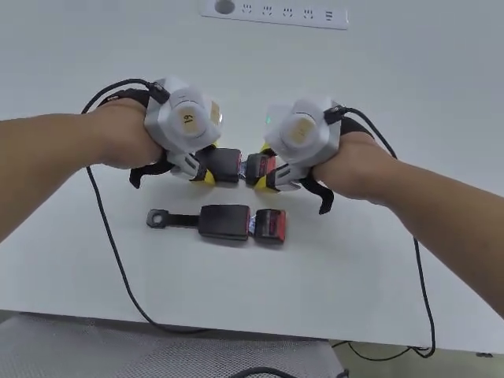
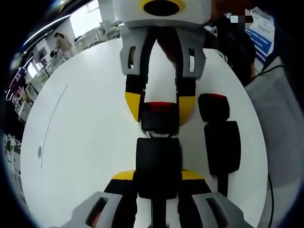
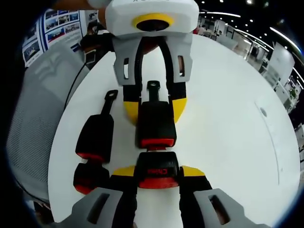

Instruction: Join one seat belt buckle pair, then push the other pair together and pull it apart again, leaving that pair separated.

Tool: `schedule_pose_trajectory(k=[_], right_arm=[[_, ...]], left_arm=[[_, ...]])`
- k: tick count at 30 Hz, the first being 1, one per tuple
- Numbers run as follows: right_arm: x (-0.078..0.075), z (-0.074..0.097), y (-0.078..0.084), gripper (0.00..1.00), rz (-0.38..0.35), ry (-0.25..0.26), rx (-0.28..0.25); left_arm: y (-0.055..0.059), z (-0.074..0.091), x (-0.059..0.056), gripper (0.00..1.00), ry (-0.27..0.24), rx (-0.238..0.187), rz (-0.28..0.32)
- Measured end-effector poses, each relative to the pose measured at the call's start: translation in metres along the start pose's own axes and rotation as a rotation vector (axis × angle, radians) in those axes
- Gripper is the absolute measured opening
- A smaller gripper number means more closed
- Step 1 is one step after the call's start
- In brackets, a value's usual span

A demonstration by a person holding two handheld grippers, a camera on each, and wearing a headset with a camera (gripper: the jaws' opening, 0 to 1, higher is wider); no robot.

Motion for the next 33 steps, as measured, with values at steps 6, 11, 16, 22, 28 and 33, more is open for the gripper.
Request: schedule_pose_trajectory(k=[6,11,16,22,28,33], right_arm=[[0.0,-0.001,0.001,0.29,0.005,-0.006,0.004],[0.001,-0.001,0.001,0.3,0.008,-0.004,0.007],[0.002,0.0,0.001,0.3,0.006,-0.002,0.01],[0.002,0.0,0.001,0.3,0.01,0.0,0.018],[0.001,0.005,0.009,0.3,0.009,0.0,0.036],[0.002,0.008,0.013,0.31,0.003,0.001,0.036]], left_arm=[[0.002,-0.002,0.002,0.32,-0.001,0.007,0.005],[0.003,-0.002,0.002,0.32,-0.005,0.007,0.006],[0.003,-0.002,0.002,0.32,-0.003,0.013,0.009],[0.004,-0.002,0.002,0.32,-0.002,0.005,0.01],[0.002,-0.001,0.0,0.33,0.002,0.015,0.009],[0.0,0.0,-0.001,0.33,0.003,0.006,0.009]])
Point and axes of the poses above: the centre of the closed fingertips' face, and the gripper's own axes: z roughly backward along the fingers, x roughly to its left, y roughly out of its underside, the point moved 1 cm from there along z, roughly backward along the fingers, and after that the axes turned 5 degrees about z, right-handed, at the moved point
